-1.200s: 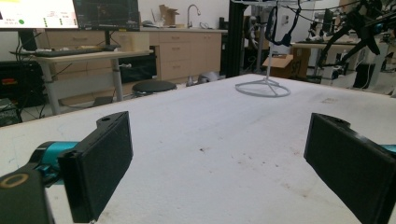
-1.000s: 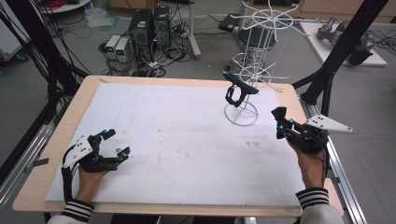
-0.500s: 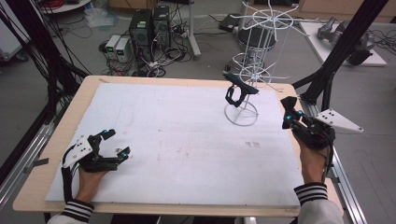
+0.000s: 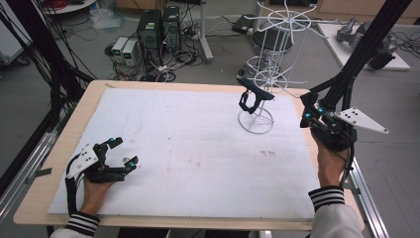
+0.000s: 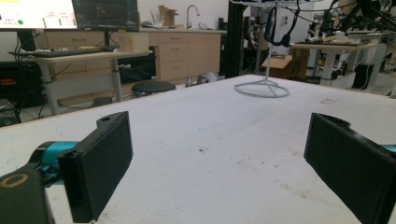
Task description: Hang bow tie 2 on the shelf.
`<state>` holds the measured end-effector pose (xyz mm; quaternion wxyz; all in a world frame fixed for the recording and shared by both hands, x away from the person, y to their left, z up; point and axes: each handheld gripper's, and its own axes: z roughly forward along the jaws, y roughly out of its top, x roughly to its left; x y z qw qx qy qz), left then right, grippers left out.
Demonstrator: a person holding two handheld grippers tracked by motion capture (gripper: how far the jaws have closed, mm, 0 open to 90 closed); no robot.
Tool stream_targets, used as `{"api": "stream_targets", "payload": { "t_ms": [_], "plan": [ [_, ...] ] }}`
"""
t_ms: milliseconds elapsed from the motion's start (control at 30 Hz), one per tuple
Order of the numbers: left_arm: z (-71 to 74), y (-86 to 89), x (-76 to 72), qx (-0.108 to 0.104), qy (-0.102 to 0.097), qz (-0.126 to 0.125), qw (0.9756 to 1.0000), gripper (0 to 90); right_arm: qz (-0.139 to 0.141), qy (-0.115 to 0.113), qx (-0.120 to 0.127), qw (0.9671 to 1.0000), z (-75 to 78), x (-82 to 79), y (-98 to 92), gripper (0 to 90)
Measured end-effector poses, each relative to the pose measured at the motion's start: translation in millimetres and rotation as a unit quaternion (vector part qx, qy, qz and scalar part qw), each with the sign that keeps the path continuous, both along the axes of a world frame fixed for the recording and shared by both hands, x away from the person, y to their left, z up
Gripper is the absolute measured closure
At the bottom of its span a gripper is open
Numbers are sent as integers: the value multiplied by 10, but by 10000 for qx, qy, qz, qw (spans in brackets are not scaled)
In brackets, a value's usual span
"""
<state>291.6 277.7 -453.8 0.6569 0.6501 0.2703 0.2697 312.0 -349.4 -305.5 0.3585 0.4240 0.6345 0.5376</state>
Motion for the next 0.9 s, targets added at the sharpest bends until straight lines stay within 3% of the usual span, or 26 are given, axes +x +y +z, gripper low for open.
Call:
{"api": "stream_targets", "payload": {
  "t_ms": [200, 400, 900],
  "plan": [
    [-1, 0, 1, -2, 0, 1, 10000, 83, -37, -27, 62, 10000, 78, 43, 26, 766],
    [0, 1, -1, -1, 1, 4, 10000, 83, 20, -73, -34, 10000, 157, 85, 104, 764],
    [-1, 3, 2, -5, 0, -11, 10000, 83, 93, -128, 7, 9999, 216, 192, 223, 764]
  ]
}}
